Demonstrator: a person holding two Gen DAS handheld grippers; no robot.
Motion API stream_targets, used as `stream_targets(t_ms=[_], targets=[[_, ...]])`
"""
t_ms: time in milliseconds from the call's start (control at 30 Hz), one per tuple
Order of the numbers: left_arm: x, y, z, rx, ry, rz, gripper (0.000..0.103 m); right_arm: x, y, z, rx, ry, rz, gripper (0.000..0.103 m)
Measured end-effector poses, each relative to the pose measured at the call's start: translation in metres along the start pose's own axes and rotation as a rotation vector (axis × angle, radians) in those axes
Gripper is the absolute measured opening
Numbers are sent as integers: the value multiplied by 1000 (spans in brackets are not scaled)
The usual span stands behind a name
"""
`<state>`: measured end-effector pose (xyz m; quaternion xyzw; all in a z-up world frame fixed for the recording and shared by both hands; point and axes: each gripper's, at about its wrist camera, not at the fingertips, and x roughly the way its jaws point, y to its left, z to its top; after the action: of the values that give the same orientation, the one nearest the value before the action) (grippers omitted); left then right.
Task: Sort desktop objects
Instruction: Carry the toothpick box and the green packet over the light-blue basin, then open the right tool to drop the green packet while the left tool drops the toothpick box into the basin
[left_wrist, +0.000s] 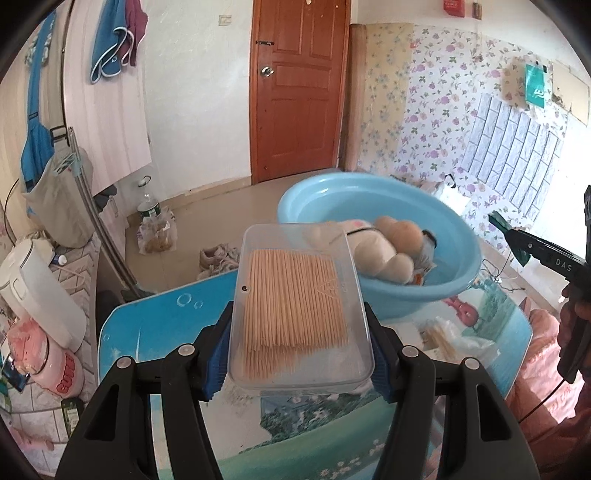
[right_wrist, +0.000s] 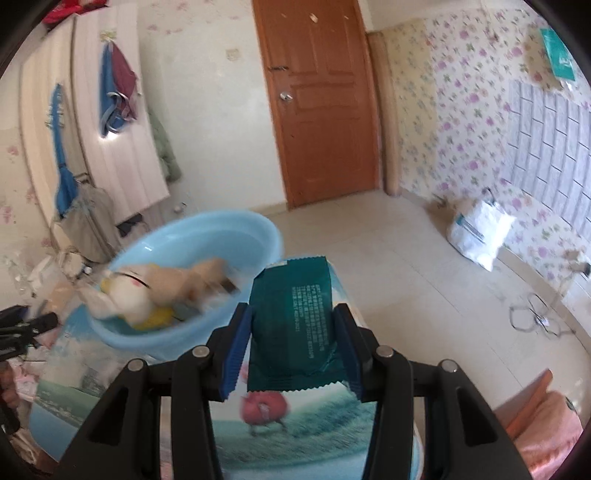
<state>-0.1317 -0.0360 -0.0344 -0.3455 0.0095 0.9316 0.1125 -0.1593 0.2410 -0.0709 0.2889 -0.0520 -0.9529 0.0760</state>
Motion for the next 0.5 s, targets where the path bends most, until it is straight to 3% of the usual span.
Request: stream_targets(t_ms=[500], targets=[[5, -25, 28, 66, -51, -56, 61, 31, 63, 6, -141, 43, 190, 45]])
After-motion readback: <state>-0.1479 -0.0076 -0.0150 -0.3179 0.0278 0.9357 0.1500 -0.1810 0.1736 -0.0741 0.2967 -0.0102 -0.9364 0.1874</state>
